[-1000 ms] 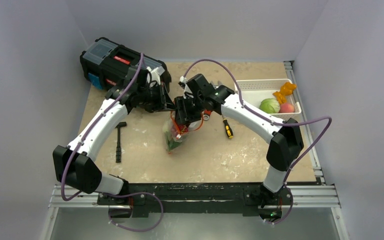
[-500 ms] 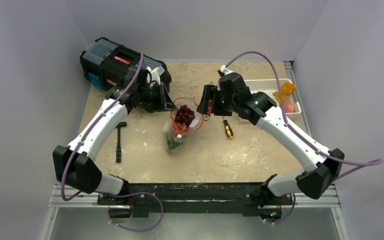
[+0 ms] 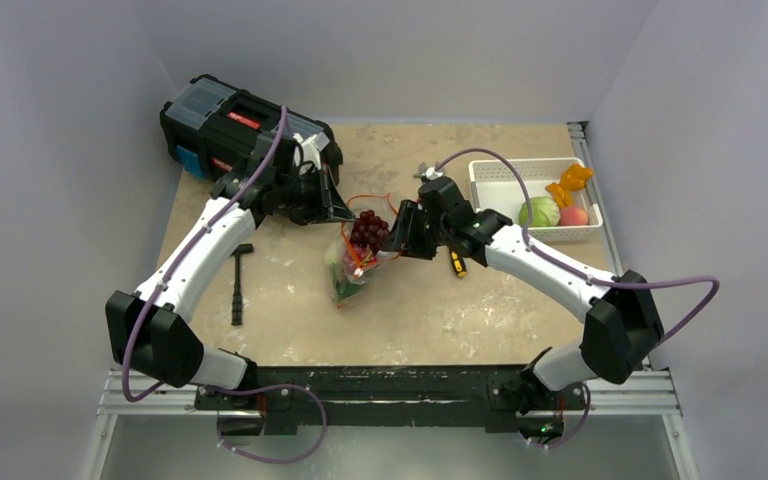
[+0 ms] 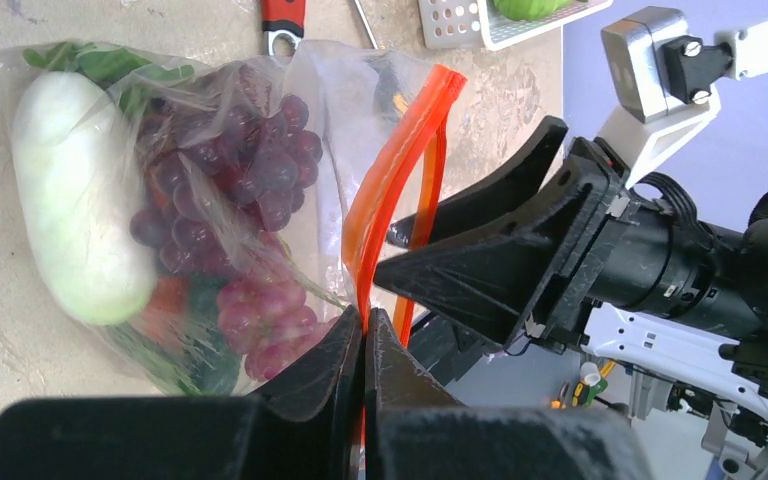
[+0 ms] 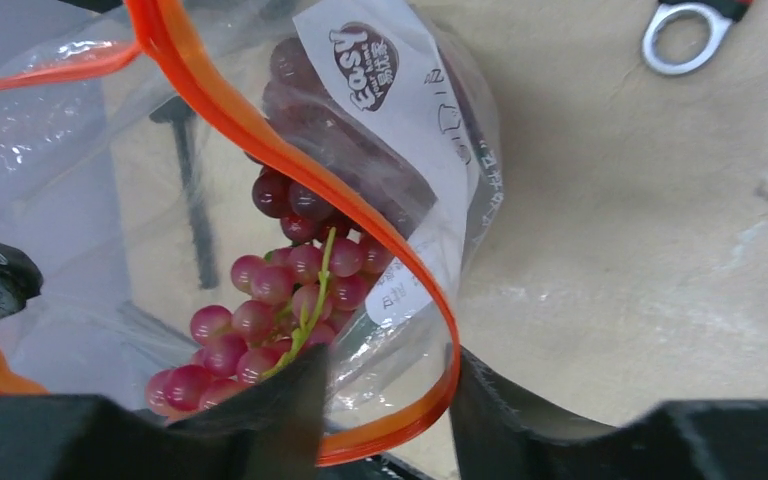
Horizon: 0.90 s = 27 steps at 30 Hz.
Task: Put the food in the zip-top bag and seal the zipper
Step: Adjust the zipper food storage bag at the center of the board.
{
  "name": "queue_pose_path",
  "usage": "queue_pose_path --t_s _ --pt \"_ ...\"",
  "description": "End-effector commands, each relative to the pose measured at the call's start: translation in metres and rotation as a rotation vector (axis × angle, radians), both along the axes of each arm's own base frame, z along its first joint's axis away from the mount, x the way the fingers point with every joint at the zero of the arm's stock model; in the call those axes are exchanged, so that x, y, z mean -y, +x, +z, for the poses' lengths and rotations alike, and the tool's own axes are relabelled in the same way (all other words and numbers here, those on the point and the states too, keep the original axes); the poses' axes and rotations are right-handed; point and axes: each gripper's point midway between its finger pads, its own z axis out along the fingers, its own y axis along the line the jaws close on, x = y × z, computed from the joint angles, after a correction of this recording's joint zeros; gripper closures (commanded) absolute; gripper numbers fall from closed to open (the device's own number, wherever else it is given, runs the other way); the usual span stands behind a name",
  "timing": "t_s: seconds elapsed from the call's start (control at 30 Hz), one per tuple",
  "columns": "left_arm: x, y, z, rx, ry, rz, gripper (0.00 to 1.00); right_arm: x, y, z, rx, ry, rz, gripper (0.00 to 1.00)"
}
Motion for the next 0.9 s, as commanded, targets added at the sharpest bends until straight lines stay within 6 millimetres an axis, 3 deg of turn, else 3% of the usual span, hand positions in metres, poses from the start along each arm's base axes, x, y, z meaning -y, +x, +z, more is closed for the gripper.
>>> queue_pose_path --t_s 0.0,0.1,0.27,0.47,0.57,0.8,0.87 --pt "0.001 0.004 0.018 0.065 -0.021 -0.006 1.0 -0.022 0.007 0.035 0.077 0.139 0.029 0.65" --pt "-0.002 0.003 0.023 0.086 -0.013 0.002 1.0 -0.022 0.013 0.067 0.167 0.142 0.059 1.0" --pt "-0.022 0.006 0.03 0.153 0.075 0.083 1.0 -0.022 0.017 0.127 0.308 0.145 0.12 1.0" --pt "-0.046 0.01 0.036 0.212 0.167 0.183 1.0 -0.021 0.011 0.153 0.37 0.174 0.154 1.0" --pt "-0.043 0.01 0.037 0.219 0.15 0.169 1.0 -0.02 0.009 0.15 0.371 0.182 0.157 1.0" --pt "-0.024 0.01 0.02 0.125 0.095 0.094 1.0 -0.023 0.008 0.112 0.292 0.106 0.201 0.99" --pt "-0.02 0.01 0.016 0.103 0.088 0.082 1.0 -0.022 0.009 0.112 0.295 0.085 0.209 0.78"
